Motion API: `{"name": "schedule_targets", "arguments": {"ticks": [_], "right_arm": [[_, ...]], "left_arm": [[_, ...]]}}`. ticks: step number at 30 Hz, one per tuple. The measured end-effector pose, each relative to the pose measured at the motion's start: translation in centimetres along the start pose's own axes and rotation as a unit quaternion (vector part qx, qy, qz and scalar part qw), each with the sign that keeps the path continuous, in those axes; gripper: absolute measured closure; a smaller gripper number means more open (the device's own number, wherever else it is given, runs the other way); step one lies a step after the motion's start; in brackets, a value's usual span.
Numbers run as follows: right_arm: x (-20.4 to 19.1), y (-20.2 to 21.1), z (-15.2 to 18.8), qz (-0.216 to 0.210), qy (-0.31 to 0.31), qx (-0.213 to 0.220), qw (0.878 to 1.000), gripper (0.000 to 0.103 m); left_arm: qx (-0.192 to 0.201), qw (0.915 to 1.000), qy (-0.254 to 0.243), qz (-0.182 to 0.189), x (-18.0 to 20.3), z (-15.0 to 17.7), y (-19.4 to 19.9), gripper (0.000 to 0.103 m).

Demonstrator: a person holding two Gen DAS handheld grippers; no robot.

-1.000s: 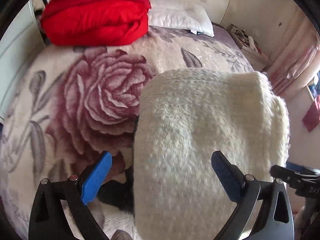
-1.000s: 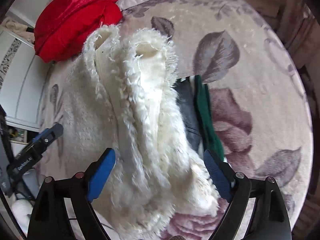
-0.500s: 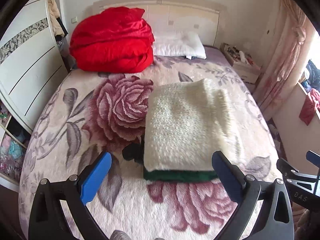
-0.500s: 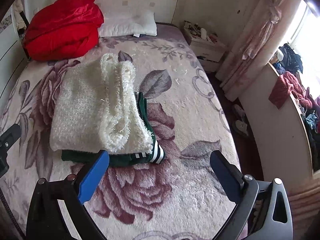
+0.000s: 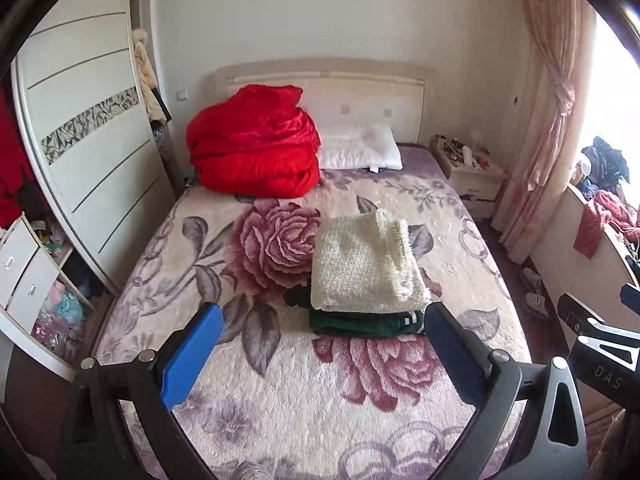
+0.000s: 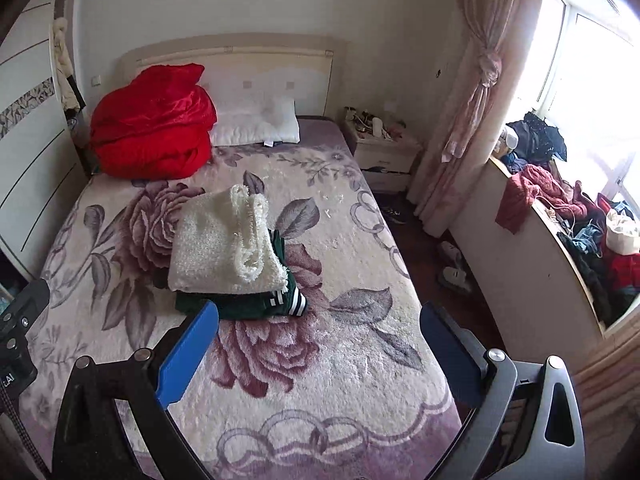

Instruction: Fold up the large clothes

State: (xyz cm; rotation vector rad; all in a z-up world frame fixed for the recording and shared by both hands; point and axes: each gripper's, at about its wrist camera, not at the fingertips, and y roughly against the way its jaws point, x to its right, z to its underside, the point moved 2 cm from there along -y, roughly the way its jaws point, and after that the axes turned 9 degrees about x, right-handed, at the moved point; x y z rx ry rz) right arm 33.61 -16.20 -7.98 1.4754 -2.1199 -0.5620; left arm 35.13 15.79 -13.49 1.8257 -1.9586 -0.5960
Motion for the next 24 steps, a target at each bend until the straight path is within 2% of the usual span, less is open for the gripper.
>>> {"name": "schedule_targets", "arguments": {"ticks": [6, 9, 14, 17, 24], "right_arm": [[2.2, 10.1, -1.0, -0.009, 0.010, 0.040, 0.999, 0.001], [3.1, 14.1, -1.3, -0.015, 0.007, 0.042, 0.999, 0.001], [4.2, 18.5, -1.6, -0.024, 0.008, 0.033, 0.999, 0.001], [4.6, 20.8, -1.7, -0.026, 0.013, 0.042, 0.999, 0.001], [5.6, 23.9, -1.8, -0.041, 0.003, 0.057, 0.998, 0.001]], "left_arm": [[0.019, 0.9998, -0.001, -0.009, 0.9, -0.5, 7.3, 0.000], [0.009, 0.9998, 0.008, -0.013, 1.0, -0.8, 10.0, 0.000], [0.003, 0.9998, 0.004, -0.018, 1.6, -1.1, 12.9, 0.000], [0.011, 0.9998, 0.011, -0.013, 1.6, -1.1, 14.0, 0.000], [0.024, 0.9994, 0.022, -0.010, 1.3, -1.2, 16.1, 0.000]]}}
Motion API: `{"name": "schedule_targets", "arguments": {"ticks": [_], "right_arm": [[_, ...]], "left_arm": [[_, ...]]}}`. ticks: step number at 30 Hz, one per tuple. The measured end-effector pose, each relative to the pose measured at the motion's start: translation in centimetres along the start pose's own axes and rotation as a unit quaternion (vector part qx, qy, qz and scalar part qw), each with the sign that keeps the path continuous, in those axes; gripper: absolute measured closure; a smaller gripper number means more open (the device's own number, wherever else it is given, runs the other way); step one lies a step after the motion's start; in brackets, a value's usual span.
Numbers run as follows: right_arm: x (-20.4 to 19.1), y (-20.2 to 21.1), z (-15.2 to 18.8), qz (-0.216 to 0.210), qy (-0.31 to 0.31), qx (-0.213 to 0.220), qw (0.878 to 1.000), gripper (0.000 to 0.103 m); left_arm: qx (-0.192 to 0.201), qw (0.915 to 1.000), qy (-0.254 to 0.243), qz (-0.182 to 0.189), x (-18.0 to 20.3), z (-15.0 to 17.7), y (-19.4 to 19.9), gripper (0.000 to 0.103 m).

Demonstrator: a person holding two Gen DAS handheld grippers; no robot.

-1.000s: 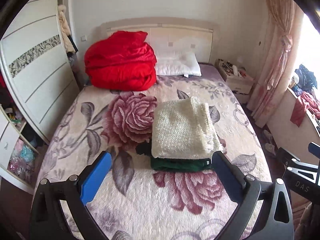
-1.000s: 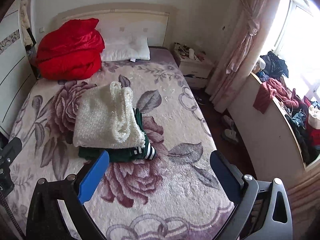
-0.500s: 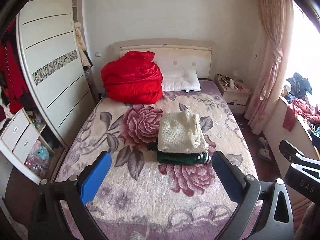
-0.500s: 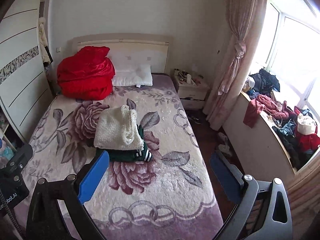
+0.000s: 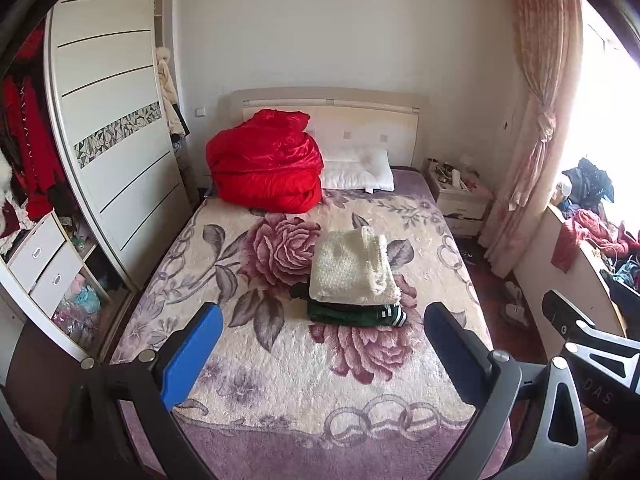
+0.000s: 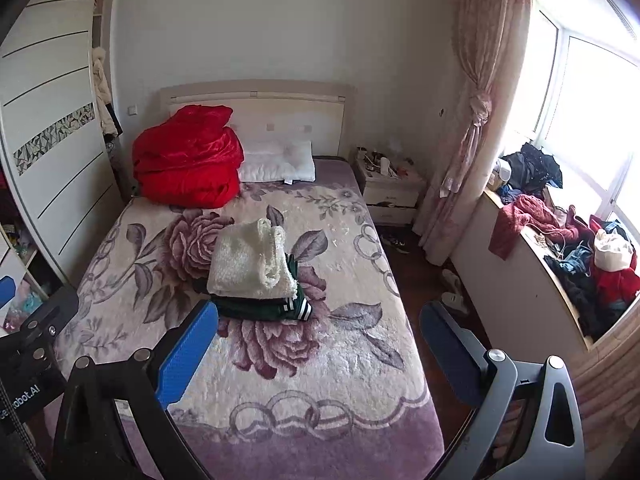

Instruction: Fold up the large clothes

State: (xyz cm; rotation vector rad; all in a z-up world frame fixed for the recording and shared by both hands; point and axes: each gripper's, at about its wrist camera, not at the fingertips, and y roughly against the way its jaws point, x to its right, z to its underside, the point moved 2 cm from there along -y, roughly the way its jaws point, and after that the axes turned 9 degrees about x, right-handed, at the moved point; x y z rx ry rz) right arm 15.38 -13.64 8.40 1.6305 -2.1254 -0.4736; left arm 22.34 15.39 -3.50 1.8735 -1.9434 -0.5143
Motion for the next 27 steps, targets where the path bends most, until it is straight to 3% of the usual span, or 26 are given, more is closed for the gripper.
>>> {"name": "schedule_targets", "arguments": {"ticks": [27], "right_arm": [[1.1, 0.5, -1.6, -0.020, 0.001, 0.010, 1.000, 0.001]], "left_arm": [[0.018, 0.9998, -0.002, -0.008, 0.5, -0.5, 1.7, 0.000]]}}
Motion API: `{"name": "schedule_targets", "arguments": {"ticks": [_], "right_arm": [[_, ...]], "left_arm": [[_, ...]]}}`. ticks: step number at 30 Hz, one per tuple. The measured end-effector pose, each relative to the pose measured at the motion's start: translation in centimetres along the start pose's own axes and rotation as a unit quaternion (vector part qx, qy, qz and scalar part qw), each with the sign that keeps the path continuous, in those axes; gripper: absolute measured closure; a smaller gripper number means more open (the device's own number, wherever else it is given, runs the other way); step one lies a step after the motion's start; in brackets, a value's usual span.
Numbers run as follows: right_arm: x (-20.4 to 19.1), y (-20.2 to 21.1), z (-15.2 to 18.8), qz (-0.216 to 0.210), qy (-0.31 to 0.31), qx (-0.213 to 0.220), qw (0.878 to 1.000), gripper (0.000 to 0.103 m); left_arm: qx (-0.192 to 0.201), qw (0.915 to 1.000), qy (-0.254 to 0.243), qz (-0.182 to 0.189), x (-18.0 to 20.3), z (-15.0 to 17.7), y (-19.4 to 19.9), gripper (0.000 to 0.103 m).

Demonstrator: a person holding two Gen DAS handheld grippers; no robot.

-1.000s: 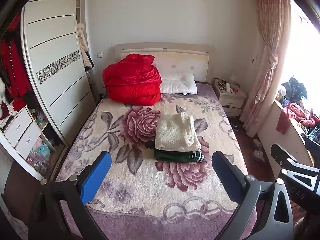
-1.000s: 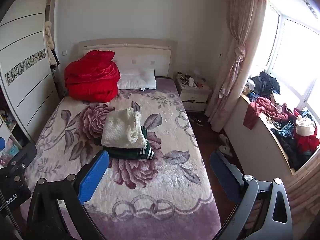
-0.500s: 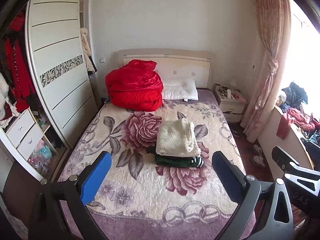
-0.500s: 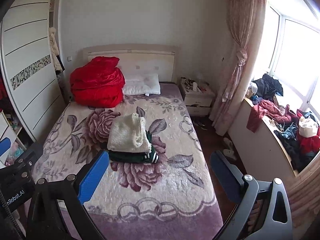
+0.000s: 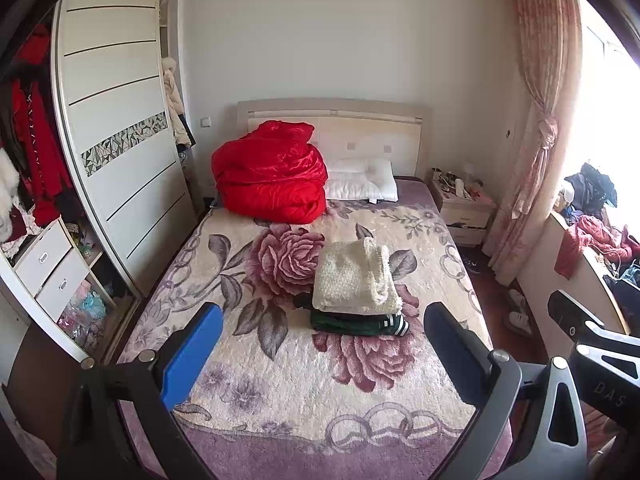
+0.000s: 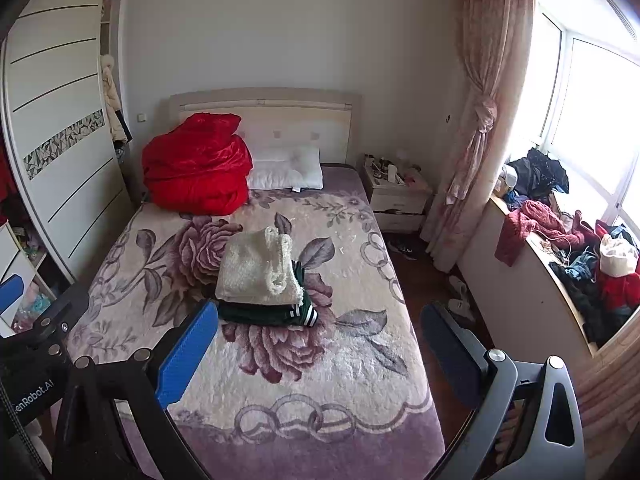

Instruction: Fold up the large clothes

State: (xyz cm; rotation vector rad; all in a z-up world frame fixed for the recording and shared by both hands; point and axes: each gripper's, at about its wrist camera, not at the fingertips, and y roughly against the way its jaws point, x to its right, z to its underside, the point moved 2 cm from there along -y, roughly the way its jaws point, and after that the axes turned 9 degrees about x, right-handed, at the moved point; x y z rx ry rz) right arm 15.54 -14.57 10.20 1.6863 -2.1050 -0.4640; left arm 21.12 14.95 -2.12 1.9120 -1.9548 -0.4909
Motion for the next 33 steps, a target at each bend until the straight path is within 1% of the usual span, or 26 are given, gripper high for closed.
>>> {"name": "schedule_targets", "arguments": {"ticks": [17, 24, 33], "right_arm": [[-0.1, 0.2, 0.1, -0.002, 0.000, 0.003, 1.000, 0.001], [0.0, 0.1, -0.4, -0.010, 0.002, 0.004, 1.000, 0.001], [0.0, 0.2, -0.2, -0.014, 0.003, 0.005, 1.000, 0.001]], "left_arm": [[0.003, 1.0000, -0.004, -0.004, 0.0, -0.6, 0.3, 0.000], [0.006, 1.0000, -0.004, 0.002, 0.2, -1.0, 0.4, 0.000], [0.010, 0.9999, -0.005, -0.001, 0.4, -1.3, 0.6, 0.000]]}}
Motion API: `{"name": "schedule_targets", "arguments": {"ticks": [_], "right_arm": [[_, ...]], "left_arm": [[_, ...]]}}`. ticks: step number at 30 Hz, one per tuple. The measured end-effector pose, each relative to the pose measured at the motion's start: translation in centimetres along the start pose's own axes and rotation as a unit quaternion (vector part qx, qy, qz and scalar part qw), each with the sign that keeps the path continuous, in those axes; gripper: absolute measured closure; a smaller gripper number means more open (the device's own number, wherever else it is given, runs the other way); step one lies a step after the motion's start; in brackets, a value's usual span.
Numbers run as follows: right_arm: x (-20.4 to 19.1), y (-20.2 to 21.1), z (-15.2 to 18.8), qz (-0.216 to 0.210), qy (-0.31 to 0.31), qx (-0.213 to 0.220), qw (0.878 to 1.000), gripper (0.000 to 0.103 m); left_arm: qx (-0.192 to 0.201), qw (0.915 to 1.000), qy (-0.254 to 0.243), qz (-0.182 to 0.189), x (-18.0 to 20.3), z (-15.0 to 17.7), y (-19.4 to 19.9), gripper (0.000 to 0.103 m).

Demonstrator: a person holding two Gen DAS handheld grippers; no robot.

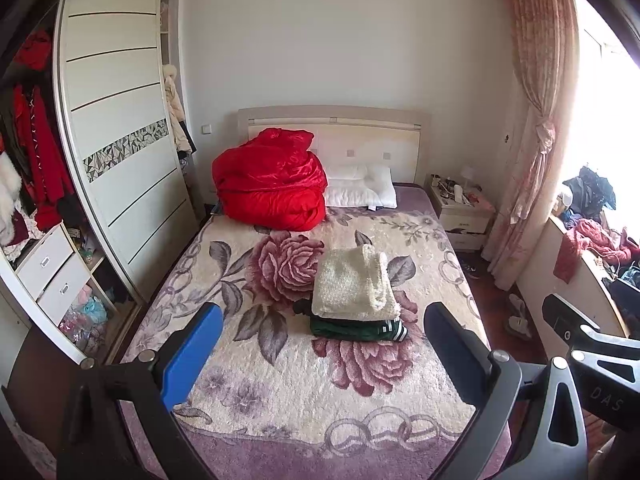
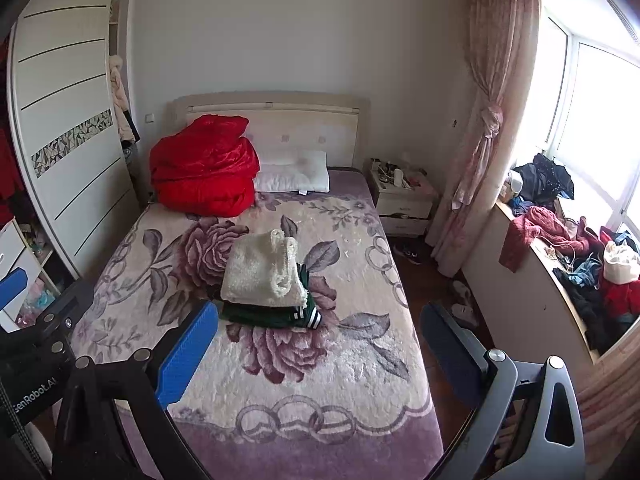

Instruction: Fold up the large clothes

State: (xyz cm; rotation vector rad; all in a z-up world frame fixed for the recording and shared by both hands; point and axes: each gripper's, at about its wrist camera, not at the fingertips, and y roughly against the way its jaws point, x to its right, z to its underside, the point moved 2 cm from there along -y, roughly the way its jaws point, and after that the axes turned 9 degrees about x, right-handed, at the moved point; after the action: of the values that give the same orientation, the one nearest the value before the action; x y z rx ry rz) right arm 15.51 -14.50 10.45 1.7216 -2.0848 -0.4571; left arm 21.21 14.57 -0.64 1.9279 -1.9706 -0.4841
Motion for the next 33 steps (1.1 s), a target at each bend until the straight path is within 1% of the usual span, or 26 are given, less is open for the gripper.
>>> {"name": "schedule_targets", "arguments": {"ticks": [27, 33], "right_arm": [[-0.54, -0.42, -0.29, -0.004, 0.000, 0.002, 1.000, 0.001], [-0.89, -0.57, -0.14, 0.001, -0.001, 0.003, 1.000, 0.001]], "left_arm": [[0.005, 1.0000, -0.003, -0.005, -0.25, -0.25, 0.36, 0.000], [0.009, 0.9999, -0.004, -0.008, -0.36, -0.33, 0.39, 0.000]]}}
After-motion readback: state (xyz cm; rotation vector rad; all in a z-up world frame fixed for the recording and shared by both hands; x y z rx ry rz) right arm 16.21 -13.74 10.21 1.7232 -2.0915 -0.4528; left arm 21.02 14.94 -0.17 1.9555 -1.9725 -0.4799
